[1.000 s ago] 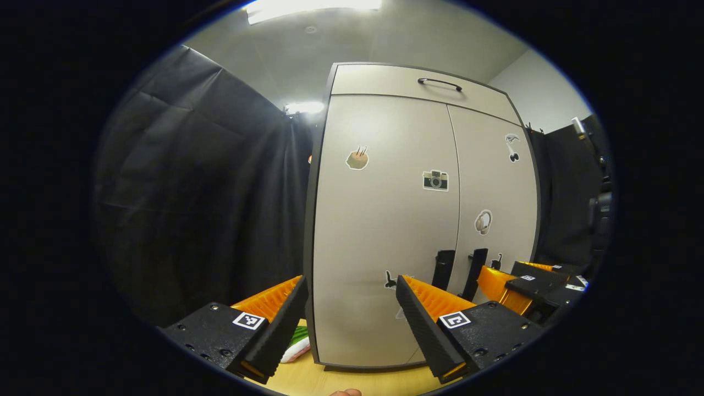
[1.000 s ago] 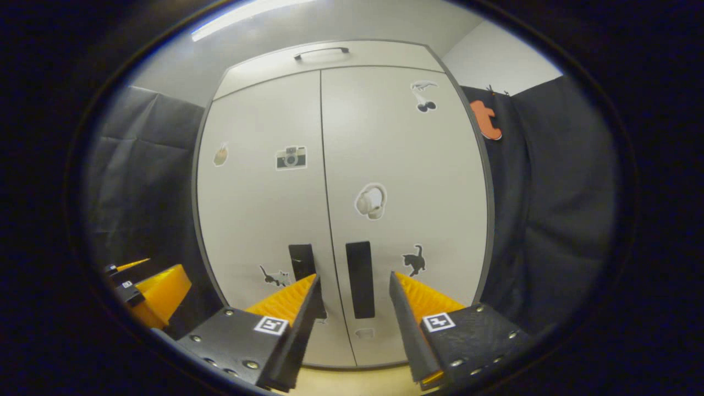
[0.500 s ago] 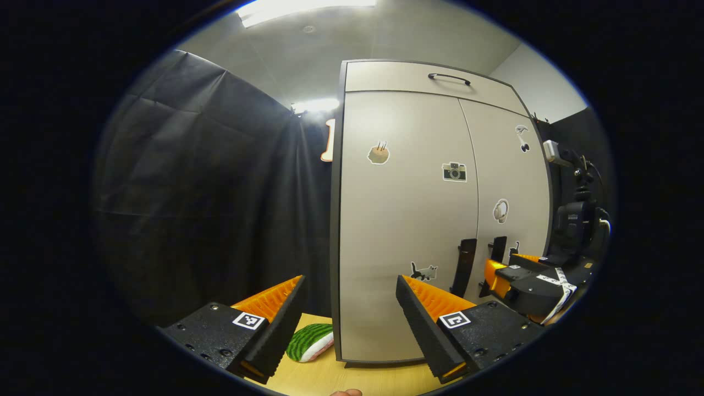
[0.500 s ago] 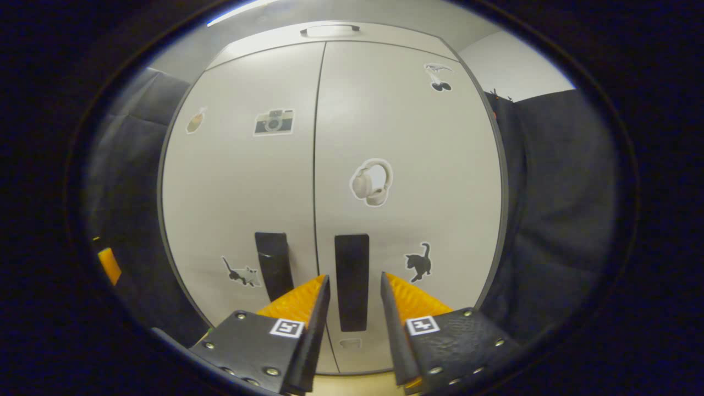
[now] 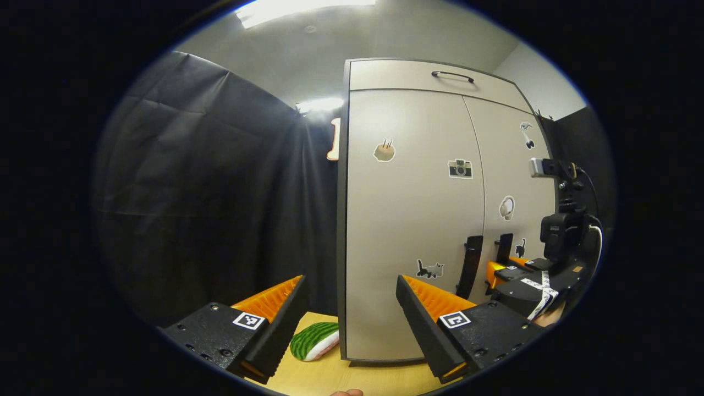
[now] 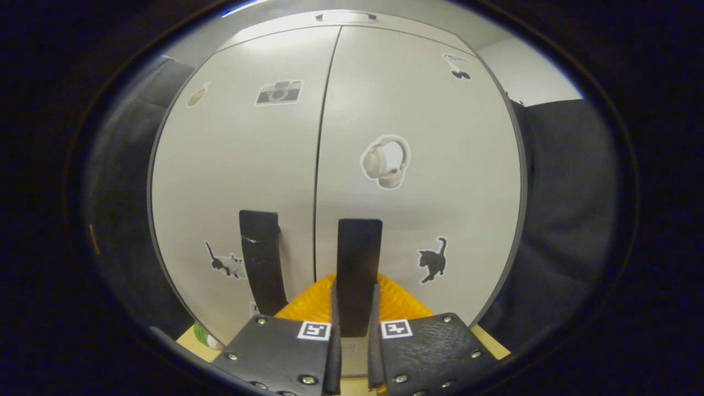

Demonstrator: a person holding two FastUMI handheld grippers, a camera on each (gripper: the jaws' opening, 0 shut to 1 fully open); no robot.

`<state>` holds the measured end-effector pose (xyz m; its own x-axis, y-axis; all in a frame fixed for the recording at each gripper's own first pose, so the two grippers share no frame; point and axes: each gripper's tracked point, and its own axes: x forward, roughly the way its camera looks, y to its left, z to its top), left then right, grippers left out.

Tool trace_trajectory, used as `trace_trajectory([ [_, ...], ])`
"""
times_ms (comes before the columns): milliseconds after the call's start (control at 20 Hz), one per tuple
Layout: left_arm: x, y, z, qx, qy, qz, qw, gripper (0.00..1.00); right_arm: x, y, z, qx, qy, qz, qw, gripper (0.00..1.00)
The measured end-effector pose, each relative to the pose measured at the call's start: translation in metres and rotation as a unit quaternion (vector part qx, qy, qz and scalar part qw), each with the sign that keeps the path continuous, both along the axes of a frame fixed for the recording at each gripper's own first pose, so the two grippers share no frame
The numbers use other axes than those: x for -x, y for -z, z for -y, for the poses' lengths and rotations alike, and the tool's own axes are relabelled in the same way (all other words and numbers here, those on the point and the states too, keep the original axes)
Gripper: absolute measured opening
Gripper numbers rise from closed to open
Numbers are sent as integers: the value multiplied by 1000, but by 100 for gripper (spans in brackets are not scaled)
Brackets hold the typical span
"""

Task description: Open the right door of the double-door shoe cabinet with the right hand, and open the left door with the left hand.

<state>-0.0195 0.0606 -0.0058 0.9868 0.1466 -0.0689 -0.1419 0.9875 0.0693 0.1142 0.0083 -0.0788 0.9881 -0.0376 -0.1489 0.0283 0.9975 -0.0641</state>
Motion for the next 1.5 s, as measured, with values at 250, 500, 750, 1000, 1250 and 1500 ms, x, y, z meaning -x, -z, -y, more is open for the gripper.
trace_trajectory([
  [250,5,2,15,5,14,-4,1000,99,3,2,2,-18,-9,-3,1000,8],
  [500,10,5,23,0,20,-10,1000,99,16,-2,4,-27,-32,2,999,8],
  [750,16,9,40,11,35,-14,999,99,24,-6,6,-41,-67,2,997,8],
  [1000,19,12,56,12,52,-21,998,99,34,-10,12,-59,-113,-3,992,8],
  [1250,17,15,67,17,62,-27,998,99,42,-12,18,-62,-150,-17,987,8],
  [1500,13,16,72,11,68,-30,997,99,50,-14,23,-67,-179,-31,981,8],
])
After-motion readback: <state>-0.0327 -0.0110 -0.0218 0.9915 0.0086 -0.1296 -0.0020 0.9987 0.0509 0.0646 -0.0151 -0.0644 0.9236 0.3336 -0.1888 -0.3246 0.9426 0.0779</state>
